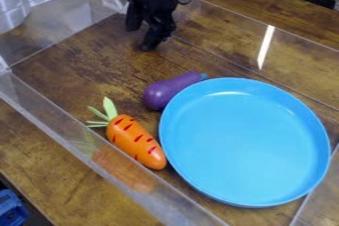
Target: Put the purple eggplant on the blue tray
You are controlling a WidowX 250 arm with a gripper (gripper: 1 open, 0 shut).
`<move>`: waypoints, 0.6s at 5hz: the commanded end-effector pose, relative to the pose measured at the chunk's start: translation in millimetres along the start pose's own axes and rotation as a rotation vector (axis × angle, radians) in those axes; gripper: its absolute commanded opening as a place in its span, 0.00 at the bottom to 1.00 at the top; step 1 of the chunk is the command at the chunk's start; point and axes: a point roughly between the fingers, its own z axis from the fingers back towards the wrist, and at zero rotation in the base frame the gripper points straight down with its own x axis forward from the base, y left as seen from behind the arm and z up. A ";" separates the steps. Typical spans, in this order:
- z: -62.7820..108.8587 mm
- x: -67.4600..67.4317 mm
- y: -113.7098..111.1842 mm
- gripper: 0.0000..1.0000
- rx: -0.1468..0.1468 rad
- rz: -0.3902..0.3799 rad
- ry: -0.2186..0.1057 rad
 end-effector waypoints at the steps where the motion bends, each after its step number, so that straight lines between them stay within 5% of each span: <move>1: -8.7 -4.7 5.7 1.00 -0.003 -0.034 -0.042; 3: 5.4 -5.9 -7.5 1.00 -0.008 0.002 -0.055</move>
